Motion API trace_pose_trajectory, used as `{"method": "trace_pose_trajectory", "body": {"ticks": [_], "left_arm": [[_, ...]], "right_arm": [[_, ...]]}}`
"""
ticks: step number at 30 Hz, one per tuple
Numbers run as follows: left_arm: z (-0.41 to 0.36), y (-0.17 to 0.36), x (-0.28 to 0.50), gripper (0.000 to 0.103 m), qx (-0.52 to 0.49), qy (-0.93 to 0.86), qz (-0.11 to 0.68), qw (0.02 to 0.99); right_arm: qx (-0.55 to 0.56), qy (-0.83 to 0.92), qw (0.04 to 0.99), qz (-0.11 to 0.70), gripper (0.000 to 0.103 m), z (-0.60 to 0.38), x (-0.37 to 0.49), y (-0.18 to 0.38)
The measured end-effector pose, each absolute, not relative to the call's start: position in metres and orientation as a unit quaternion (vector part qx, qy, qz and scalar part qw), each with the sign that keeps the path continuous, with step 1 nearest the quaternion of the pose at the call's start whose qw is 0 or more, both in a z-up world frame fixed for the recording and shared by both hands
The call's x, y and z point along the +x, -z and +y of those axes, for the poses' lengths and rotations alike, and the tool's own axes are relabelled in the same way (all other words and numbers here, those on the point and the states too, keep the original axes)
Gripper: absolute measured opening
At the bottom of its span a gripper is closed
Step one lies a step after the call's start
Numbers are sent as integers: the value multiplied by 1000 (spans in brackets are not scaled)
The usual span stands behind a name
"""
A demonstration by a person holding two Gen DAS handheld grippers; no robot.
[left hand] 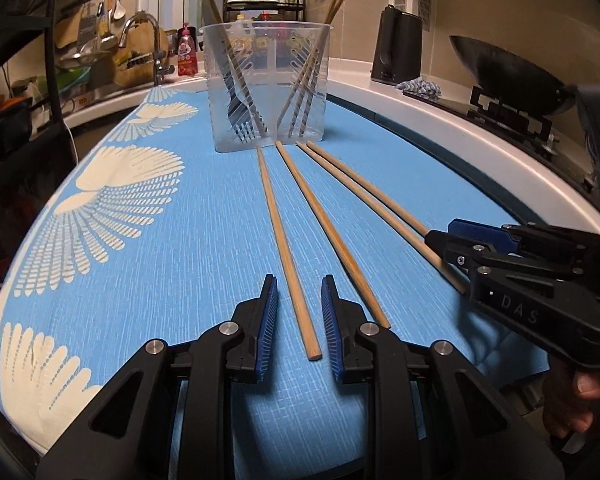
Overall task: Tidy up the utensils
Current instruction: 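Grasp a chopstick with the left tool while the right tool grasps another chopstick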
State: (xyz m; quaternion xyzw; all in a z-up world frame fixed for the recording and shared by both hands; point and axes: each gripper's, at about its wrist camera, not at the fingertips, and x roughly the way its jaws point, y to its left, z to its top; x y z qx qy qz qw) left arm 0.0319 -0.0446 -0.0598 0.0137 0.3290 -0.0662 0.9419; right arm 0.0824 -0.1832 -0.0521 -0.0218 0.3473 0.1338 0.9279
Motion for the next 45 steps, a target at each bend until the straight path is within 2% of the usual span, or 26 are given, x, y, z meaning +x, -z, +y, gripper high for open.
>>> {"method": "trace_pose_trajectory", "body": {"ticks": [2,3,4,15,45], "left_arm": [[-45,60,31,20,19,58,328,943],[-44,60,31,12,20,52,327,943],[-41,59,31,8,22,45,327,944],[10,58,19,7,-10,2,321,947],[9,61,22,8,-15,2,307,951]], "right_arm": [[-21,-135,927,349,15,-183,83,51],[-21,-134,927,349,9,-183,82,51],[-20,-134,927,351,6,-183,82,51],[0,-81,932,353,8,-209,72,51],[10,-83,936,341,10,-212,70,54]]}}
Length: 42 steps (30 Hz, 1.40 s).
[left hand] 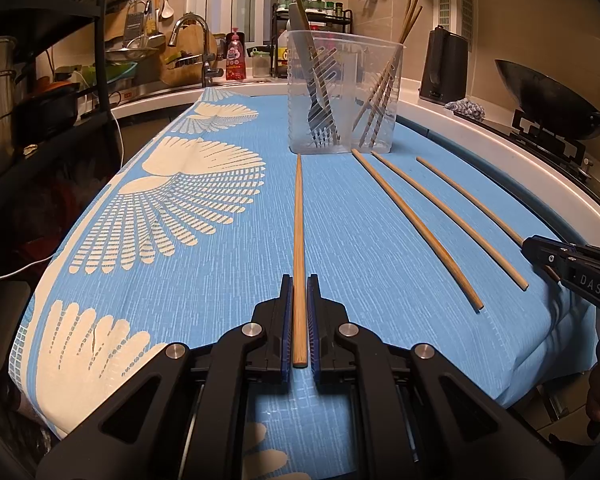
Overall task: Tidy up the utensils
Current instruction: 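Grasp a chopstick with the left tool while the right tool grasps another chopstick, then lift the chopstick with the left tool while the right tool lifts its chopstick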
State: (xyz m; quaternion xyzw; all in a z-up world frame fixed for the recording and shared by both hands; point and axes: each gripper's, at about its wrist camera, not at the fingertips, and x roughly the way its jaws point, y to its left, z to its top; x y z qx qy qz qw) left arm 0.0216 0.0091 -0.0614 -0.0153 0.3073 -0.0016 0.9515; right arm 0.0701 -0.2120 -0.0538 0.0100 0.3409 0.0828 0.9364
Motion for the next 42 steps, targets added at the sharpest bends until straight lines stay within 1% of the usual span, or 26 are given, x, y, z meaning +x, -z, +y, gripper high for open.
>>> {"method": "trace_pose_trajectory", "body": {"ticks": [4,5,12,18,29,37,42], "left_arm": [[9,61,22,7,-15,1,307,951],[9,61,22,7,-14,2,308,951],[10,62,21,7,-12,7,312,950],[8,50,13,7,-10,15,300,954],[7,-6,-18,7,9,27,220,975],[20,-44,-13,7,-2,30,190,981],[28,-70,-5,7,3,21,155,988]], "right_arm": [[9,-82,937,341,9,-211,70,54],[9,-82,937,341,8,-212,70,54],[10,-86,933,350,6,-213,71,51],[10,-87,938,335,6,-215,60,37],[7,-92,957,275,6,-218,25,-19],[10,-99,966,240,6,-218,18,-60],[11,-114,967,226,6,-212,23,-81]]}}
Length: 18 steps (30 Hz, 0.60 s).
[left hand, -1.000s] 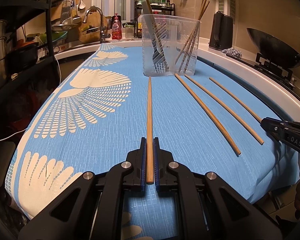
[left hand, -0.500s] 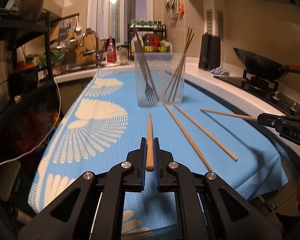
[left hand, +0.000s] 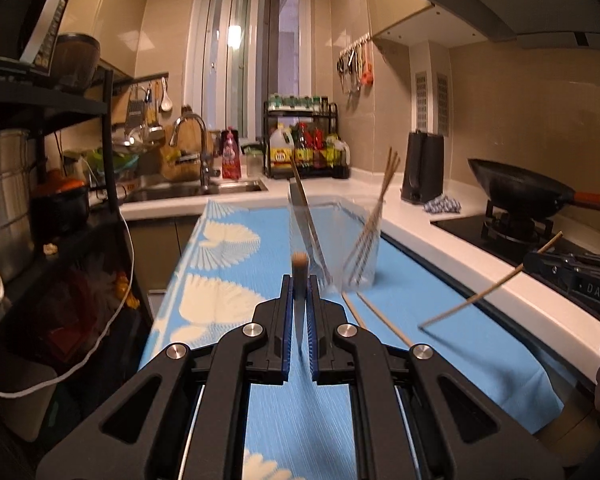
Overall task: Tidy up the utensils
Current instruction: 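Lift the chopstick with the left tool while the right tool lifts its chopstick, then lower the chopstick into the container and open the left tool while the right releases its chopstick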
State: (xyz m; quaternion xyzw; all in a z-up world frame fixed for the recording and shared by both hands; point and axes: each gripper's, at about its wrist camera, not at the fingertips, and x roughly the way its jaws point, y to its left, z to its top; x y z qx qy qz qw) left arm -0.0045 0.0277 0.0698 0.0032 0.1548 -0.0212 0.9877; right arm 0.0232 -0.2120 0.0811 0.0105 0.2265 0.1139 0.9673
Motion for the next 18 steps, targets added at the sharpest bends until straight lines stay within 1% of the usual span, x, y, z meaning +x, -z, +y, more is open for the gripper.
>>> {"method": "trace_pose_trajectory", "body": {"ticks": [4,11,18], "left_arm": [[34,-87,15,7,-3,26,152,988],[36,-118,44,7,-9,33,185,982],[37,-143,72,7,-29,41,229,972]], "right_arm": [[-1,-125,968,218,6,-205,38,-93],[4,-146,963,226,6,-199,68,-120],[4,-164,962,216,6,-192,93,-146]]}}
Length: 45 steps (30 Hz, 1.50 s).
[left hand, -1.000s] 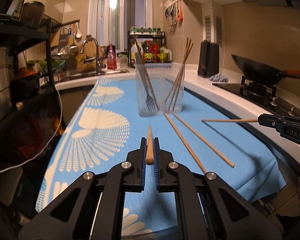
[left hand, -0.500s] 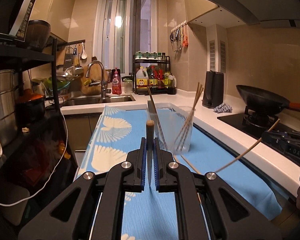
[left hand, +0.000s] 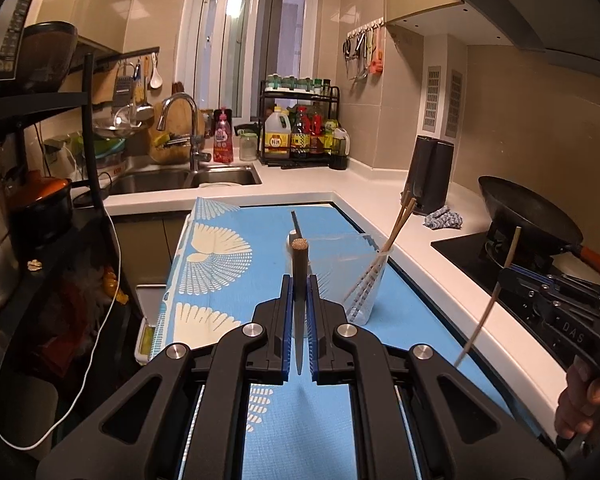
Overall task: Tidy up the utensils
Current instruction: 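Lower the chopstick into the container and open the left tool while the right releases its chopstick, then withdraw both open tools toward the last chopsticks on the cloth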
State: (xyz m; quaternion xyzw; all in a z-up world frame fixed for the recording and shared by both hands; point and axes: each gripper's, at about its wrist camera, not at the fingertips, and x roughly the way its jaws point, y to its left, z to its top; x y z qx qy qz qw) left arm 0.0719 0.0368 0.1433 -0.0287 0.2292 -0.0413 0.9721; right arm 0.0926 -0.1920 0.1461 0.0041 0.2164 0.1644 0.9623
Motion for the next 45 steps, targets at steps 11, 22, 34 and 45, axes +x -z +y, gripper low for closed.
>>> {"method": "trace_pose_trajectory", "body": {"ticks": [11,22,34,45], "left_arm": [[39,-204,111,7,-64,85,253,962],[29,-248,159,7,-59,96,202,973],[22,-177,230,7,-51,87,302,948],[25,-184,185,41,-72,91,264,958]], "right_arm": [[7,-183,970,162,6,-178,128,-209],[13,-193,977,91,6,-149,181,-272],[3,-176,970,169,6,-132,243,-202],[-11,-174,970,169,30,-138,207,-192]]}}
